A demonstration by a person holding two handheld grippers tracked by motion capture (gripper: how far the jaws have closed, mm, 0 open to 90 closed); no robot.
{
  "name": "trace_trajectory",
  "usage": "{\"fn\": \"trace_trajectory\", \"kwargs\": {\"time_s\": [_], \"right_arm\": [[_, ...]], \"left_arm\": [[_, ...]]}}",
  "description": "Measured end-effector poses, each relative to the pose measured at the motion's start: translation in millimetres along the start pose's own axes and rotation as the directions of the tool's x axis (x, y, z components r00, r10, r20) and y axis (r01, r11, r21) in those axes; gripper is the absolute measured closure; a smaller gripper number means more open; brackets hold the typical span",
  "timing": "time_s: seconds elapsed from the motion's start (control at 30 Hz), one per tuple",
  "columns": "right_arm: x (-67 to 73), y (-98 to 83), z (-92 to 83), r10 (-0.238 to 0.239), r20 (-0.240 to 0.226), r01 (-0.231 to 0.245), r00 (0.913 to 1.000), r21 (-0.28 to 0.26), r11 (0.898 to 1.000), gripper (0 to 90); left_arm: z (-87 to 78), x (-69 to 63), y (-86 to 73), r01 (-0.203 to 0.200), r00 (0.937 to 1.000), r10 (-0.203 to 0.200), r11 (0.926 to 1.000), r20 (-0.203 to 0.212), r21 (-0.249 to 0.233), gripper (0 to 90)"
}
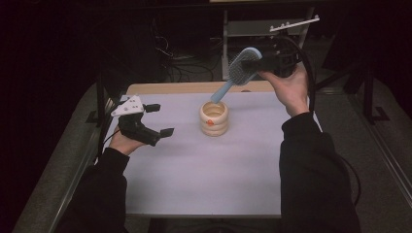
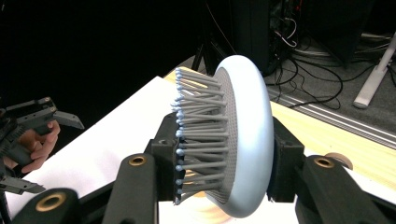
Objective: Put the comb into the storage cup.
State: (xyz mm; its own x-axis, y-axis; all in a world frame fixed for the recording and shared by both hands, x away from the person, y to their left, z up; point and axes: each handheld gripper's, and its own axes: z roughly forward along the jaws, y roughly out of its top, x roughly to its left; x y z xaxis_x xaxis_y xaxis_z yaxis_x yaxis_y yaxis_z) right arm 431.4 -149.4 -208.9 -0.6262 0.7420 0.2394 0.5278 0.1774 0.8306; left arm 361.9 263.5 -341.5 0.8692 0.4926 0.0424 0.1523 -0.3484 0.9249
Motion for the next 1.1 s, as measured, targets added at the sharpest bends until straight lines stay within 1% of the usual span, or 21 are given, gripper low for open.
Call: {"fn": "trace_trajectory", "kwargs": {"time_s": [0.03,0.1,0.23,0.37,0.53,0.7,0.87,0.9,0.97,1.07,1.1], "right_arm": [[0.0,0.0,0.0,0.000,0.000,0.000,1.0000,0.000,1.000,54.9],[-1.7,-2.0,5.8,0.003,-0.002,-0.003,1.0000,0.008,1.000,54.9],[-1.1,-3.2,13.4,-0.019,0.011,0.019,0.9998,0.031,0.999,54.8],[-2.0,-3.9,18.5,-0.024,0.012,0.023,0.9996,0.039,0.999,54.8],[-3.0,-5.7,24.5,-0.027,0.007,0.027,0.9996,0.049,0.998,54.8],[-6.9,-9.6,30.7,-0.023,0.013,0.022,0.9997,0.058,0.998,54.7],[-9.7,-12.9,36.1,-0.016,0.006,0.016,0.9999,0.068,0.998,54.7],[-9.8,-13.3,37.5,-0.020,0.009,0.020,0.9997,0.074,0.997,54.7],[-10.1,-14.3,40.7,-0.023,0.015,0.021,0.9996,0.081,0.997,54.6],[-11.0,-16.3,44.5,-0.018,0.012,0.017,0.9998,0.083,0.996,54.6],[-11.6,-17.0,45.8,-0.017,0.010,0.016,0.9998,0.084,0.996,54.7]], "left_arm": [[0.0,0.0,0.0,0.000,1.0000,0.000,1.0000,0.000,0.000,0.0],[-2.3,2.0,-10.7,0.012,0.9999,-0.012,0.9999,0.000,-0.005,0.0],[-5.1,3.5,-22.1,0.026,0.9996,-0.026,0.9996,-0.010,-0.007,0.0],[-8.9,4.3,-31.7,0.041,0.9990,-0.042,0.9990,-0.017,-0.015,0.0],[-13.9,2.2,-37.1,0.033,0.9986,-0.035,0.9986,-0.041,-0.042,0.0],[-17.5,1.9,-42.6,0.038,0.9984,-0.040,0.9980,-0.040,-0.051,0.0],[-20.8,2.1,-49.1,0.048,0.9977,-0.051,0.9968,-0.045,-0.065,0.0],[-23.2,2.7,-52.1,0.050,0.9967,-0.055,0.9962,-0.061,-0.072,0.0],[-25.3,2.9,-56.0,0.057,0.9955,-0.062,0.9950,-0.071,-0.083,0.0],[-28.3,3.3,-62.3,0.066,0.9943,-0.073,0.9937,-0.077,-0.091,0.0],[-29.5,3.4,-65.1,0.076,0.9934,-0.084,0.9920,-0.078,-0.101,0.0]]}}
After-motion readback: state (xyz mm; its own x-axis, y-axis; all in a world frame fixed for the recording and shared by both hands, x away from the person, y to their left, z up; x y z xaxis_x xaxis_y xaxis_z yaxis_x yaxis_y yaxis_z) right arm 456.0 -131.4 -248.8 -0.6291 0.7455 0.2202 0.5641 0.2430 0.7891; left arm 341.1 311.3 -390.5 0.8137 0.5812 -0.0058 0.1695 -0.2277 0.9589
